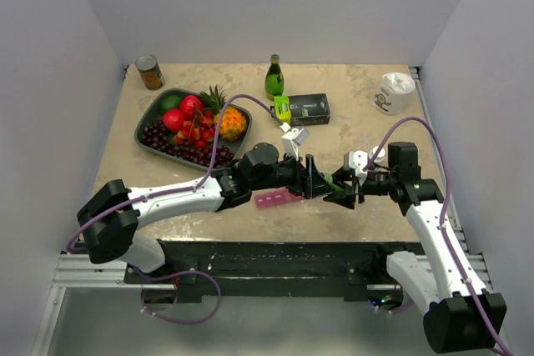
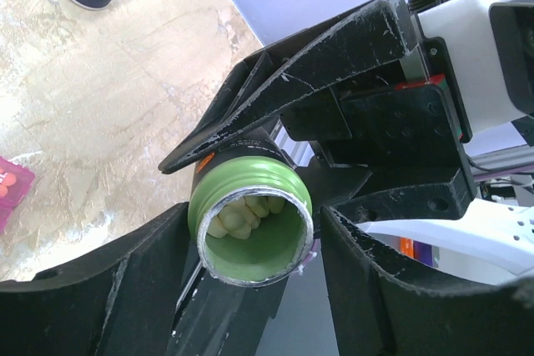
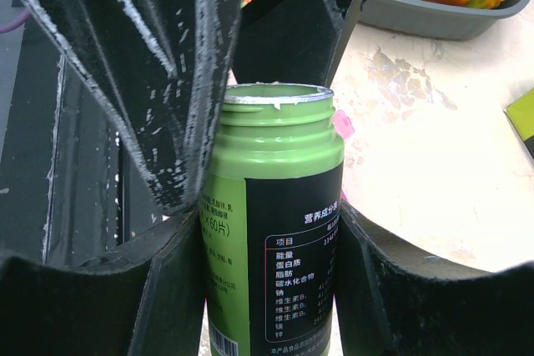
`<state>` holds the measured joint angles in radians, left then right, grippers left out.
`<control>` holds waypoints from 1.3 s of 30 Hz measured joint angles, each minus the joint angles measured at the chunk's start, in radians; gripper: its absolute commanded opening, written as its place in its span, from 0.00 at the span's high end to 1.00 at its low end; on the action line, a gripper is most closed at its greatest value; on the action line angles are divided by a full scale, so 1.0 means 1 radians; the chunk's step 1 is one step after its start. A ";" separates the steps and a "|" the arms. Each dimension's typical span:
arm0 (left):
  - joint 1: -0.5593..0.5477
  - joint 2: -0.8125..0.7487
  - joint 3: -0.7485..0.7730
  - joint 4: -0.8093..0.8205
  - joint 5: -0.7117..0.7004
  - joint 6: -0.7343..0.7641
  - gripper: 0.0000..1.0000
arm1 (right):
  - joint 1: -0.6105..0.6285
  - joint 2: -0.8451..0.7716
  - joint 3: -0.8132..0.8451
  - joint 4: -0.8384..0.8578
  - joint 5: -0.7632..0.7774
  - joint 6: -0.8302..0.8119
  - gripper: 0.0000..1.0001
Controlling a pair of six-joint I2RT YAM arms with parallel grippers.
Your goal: Sort the pills into containers
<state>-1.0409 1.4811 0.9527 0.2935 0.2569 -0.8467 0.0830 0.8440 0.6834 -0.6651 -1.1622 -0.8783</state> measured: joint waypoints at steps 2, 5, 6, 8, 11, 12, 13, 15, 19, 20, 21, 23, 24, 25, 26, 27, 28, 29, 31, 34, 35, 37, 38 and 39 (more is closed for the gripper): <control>0.002 0.000 -0.002 0.005 -0.004 -0.007 0.37 | 0.000 0.000 0.000 0.000 0.000 0.000 1.00; 0.002 0.000 -0.002 0.004 -0.013 -0.009 0.48 | 0.000 0.000 -0.001 0.000 -0.001 0.000 1.00; 0.002 0.000 -0.002 0.003 -0.015 -0.010 0.51 | 0.000 0.000 -0.001 0.001 0.000 0.000 1.00; 0.002 0.001 -0.002 0.003 -0.018 -0.009 0.62 | 0.000 0.000 -0.001 0.001 0.001 0.003 0.98; 0.006 0.001 -0.006 0.007 -0.016 -0.012 0.76 | 0.000 0.000 -0.002 0.001 0.000 0.004 0.92; 0.008 0.001 -0.013 0.016 -0.011 -0.017 0.78 | 0.000 0.000 -0.002 0.001 0.001 0.007 0.91; 0.010 0.001 -0.020 0.028 -0.006 -0.023 0.80 | 0.000 0.000 -0.003 0.001 0.001 0.010 0.87; 0.020 0.000 -0.046 0.066 0.014 -0.041 0.88 | 0.001 0.000 -0.006 0.000 0.000 0.016 0.83; 0.036 -0.010 -0.103 0.154 0.051 -0.087 0.90 | 0.006 0.000 -0.006 0.002 -0.015 0.030 0.78; 0.039 -0.014 -0.115 0.171 0.058 -0.097 0.91 | 0.008 0.000 -0.006 0.003 -0.019 0.031 0.78; 0.041 -0.018 -0.126 0.185 0.064 -0.105 0.91 | 0.010 0.000 -0.006 0.005 -0.026 0.033 0.78; 0.043 -0.021 -0.137 0.204 0.071 -0.118 0.91 | 0.010 0.000 -0.007 0.006 -0.037 0.036 0.78; 0.045 -0.022 -0.142 0.211 0.075 -0.123 0.91 | 0.010 0.000 -0.007 0.008 -0.040 0.038 0.80; 0.046 -0.022 -0.144 0.216 0.077 -0.127 0.90 | 0.010 0.001 -0.007 0.009 -0.043 0.040 0.82; 0.046 -0.022 -0.146 0.219 0.078 -0.130 0.89 | 0.010 0.001 -0.007 0.008 -0.044 0.041 0.87; 0.046 -0.023 -0.147 0.221 0.079 -0.132 0.87 | 0.010 0.001 -0.007 0.008 -0.045 0.041 0.90; 0.047 -0.023 -0.147 0.222 0.080 -0.134 0.78 | 0.010 0.001 -0.007 0.008 -0.046 0.042 0.92; 0.047 -0.023 -0.147 0.222 0.080 -0.135 0.71 | 0.010 0.001 -0.007 0.009 -0.046 0.042 0.94; 0.049 -0.023 -0.148 0.221 0.083 -0.137 0.49 | 0.010 0.001 -0.007 0.009 -0.047 0.043 0.98; 0.054 -0.034 -0.150 0.218 0.092 -0.136 0.29 | 0.010 0.003 -0.007 0.018 -0.061 0.045 1.00; 0.056 -0.043 -0.152 0.213 0.093 -0.131 0.26 | 0.011 0.004 -0.007 0.023 -0.064 0.045 1.00; 0.072 -0.076 -0.165 0.192 0.095 -0.117 0.20 | 0.006 0.007 -0.007 0.023 -0.057 0.044 1.00; 0.088 -0.104 -0.171 0.175 0.091 -0.106 0.18 | 0.001 0.012 -0.007 0.026 -0.055 0.044 1.00; 0.101 -0.129 -0.174 0.163 0.087 -0.095 0.17 | 0.000 0.016 -0.007 0.026 -0.053 0.044 1.00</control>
<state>-0.9398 1.3525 0.7788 0.4561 0.3443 -0.9417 0.0830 0.8597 0.6765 -0.6392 -1.2148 -0.8345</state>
